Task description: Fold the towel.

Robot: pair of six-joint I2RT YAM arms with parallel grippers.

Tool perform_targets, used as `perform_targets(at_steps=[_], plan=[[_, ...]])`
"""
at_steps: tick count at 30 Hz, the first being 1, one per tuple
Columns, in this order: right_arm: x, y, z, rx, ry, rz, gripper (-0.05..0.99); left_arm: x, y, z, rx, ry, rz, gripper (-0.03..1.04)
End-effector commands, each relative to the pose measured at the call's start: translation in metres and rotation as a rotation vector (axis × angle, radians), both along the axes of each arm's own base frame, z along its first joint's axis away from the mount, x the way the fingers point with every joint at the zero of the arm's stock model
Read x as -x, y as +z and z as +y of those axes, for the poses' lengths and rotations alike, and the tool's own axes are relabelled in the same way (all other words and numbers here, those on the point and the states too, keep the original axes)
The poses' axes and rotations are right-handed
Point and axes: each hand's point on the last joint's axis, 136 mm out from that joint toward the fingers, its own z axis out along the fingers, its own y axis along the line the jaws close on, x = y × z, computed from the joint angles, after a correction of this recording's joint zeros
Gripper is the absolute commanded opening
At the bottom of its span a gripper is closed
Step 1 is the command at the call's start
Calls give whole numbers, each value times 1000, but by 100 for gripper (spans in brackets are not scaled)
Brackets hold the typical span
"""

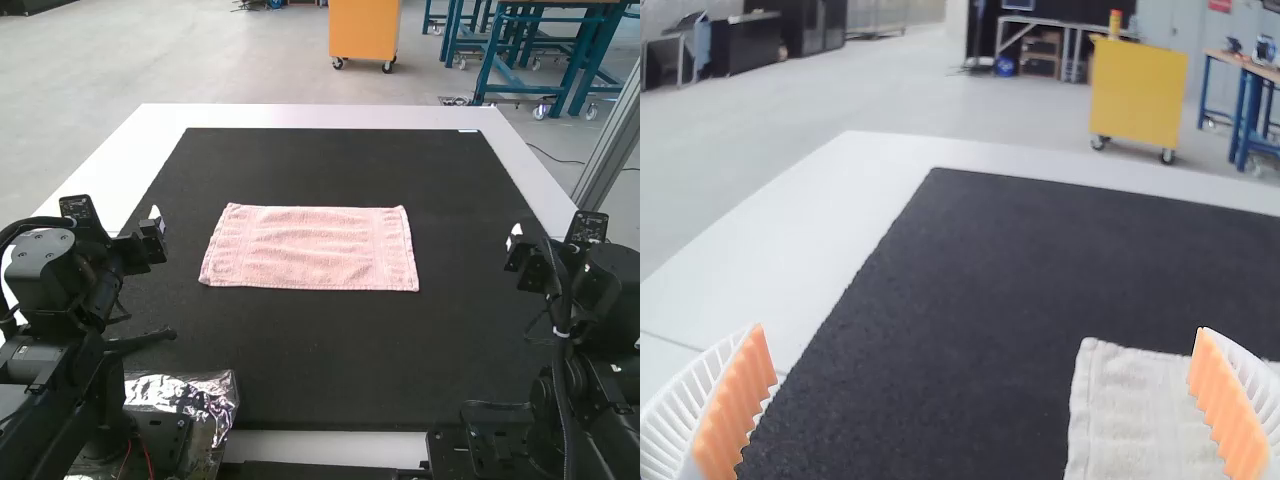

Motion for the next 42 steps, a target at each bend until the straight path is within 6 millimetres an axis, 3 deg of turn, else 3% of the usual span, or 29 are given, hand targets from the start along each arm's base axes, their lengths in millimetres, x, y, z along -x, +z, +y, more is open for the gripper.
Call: perform_targets(at_steps=[1,9,12,17,19,23,30,34,38,40,42], plan=[[0,1,-1,8,-1,-9,92,0,0,1,10,7,-7,97],[0,1,0,-2,5,-12,92,0,0,2,8,11,-8,97],[0,3,-1,21,1,-13,92,1,8,2,-69,15,-26,97],[-1,13,4,412,38,3,92,1,9,4,-148,27,-13,97],[-2,17,15,520,98,-12,92,1,11,1,-163,14,-17,97],[-3,21,26,584,155,-40,92,2,30,-1,-260,18,-80,93],[9,91,17,602,33,-280,91,20,93,-1,-462,95,-294,93],[10,134,14,445,34,-315,91,28,127,-3,-463,101,-343,93],[-28,163,13,243,72,-228,91,11,155,-1,-432,91,-289,93],[-60,154,17,131,114,-101,91,-14,155,0,-375,62,-193,93],[-91,128,26,57,170,64,91,-47,143,0,-311,30,-62,93]])
